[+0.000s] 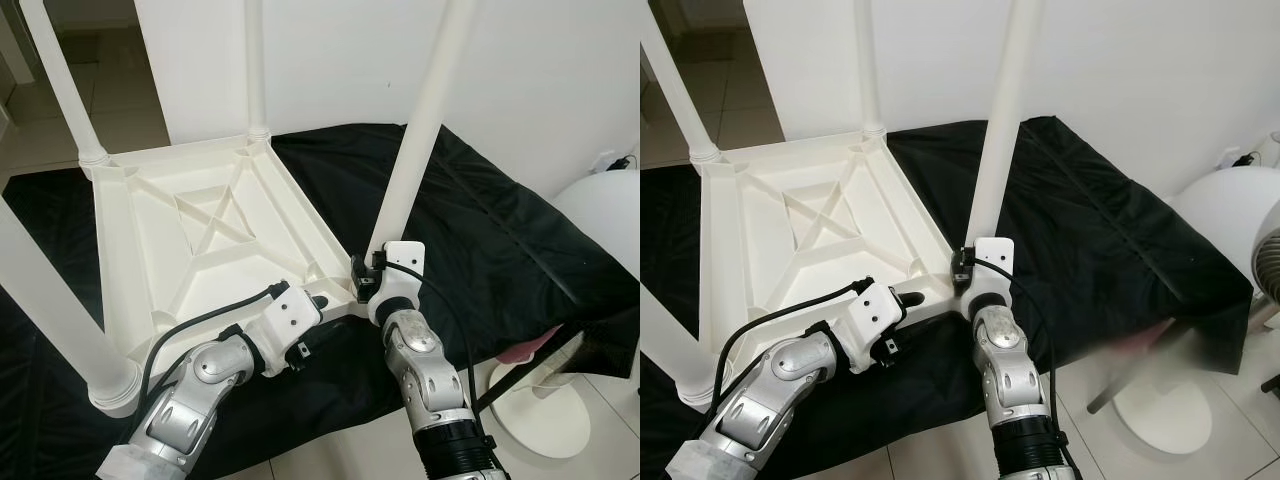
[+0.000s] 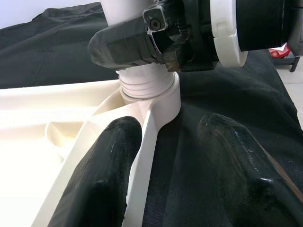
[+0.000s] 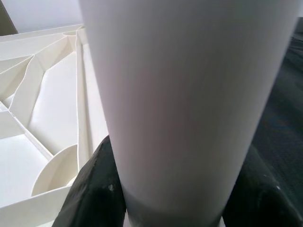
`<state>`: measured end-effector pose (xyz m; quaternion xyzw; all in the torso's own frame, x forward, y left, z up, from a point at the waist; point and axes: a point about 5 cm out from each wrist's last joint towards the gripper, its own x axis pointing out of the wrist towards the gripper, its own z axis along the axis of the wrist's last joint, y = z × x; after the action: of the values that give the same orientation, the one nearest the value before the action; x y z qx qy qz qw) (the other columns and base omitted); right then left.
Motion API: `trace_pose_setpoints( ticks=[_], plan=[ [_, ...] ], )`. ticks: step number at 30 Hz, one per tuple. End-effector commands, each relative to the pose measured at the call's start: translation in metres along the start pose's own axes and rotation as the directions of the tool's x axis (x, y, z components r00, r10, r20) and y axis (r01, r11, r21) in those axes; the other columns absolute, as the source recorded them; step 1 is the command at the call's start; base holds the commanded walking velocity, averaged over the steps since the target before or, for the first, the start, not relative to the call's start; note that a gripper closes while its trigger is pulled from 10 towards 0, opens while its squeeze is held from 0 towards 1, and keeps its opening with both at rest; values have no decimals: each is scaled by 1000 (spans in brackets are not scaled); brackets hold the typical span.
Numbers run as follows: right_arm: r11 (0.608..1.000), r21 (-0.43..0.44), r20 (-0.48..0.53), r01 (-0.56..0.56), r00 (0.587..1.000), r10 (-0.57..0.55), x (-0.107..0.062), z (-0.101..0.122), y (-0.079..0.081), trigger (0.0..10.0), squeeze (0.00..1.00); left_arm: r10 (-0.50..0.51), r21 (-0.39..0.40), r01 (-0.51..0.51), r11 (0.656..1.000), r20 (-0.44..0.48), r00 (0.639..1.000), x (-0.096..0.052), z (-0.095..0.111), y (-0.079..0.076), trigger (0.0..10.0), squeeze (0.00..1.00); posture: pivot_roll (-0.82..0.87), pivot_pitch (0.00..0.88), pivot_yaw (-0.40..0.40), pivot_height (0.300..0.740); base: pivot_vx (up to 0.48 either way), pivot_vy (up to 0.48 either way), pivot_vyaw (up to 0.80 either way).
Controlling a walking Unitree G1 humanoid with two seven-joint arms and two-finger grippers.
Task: Building children table
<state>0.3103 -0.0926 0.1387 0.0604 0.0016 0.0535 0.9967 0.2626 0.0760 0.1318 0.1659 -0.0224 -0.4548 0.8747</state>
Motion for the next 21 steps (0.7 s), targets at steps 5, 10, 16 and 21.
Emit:
trace_pose_setpoints(
  ticks=[5, 10, 16, 21],
  plan=[
    [994, 65, 42, -87, 996, 84, -4, 7, 4, 10000, 1000, -3, -5, 3, 1000, -3, 1000, -1, 0, -1, 10000, 0, -36, 12, -28, 740, 0, 0, 0],
    [961, 58, 29, -270, 963, 269, -3, 13, -17, 10000, 0, -8, -3, 8, 1000, 2, 1000, 1, 0, -1, 10000, 0, -49, 8, -31, 740, 0, 0, 0],
    [915, -77, 4, -396, 918, 397, -4, 15, -35, 10000, 0, -11, -7, 11, 1000, 7, 1000, 3, 1, -3, 10000, 0, -54, 8, -32, 740, 0, 0, 0],
    [865, -129, -51, -485, 874, 482, -3, 12, -48, 10000, 0, -12, -9, 12, 1000, 8, 1000, 3, 1, -3, 10000, 0, -54, 7, -39, 740, 0, 0, 0]
  ],
)
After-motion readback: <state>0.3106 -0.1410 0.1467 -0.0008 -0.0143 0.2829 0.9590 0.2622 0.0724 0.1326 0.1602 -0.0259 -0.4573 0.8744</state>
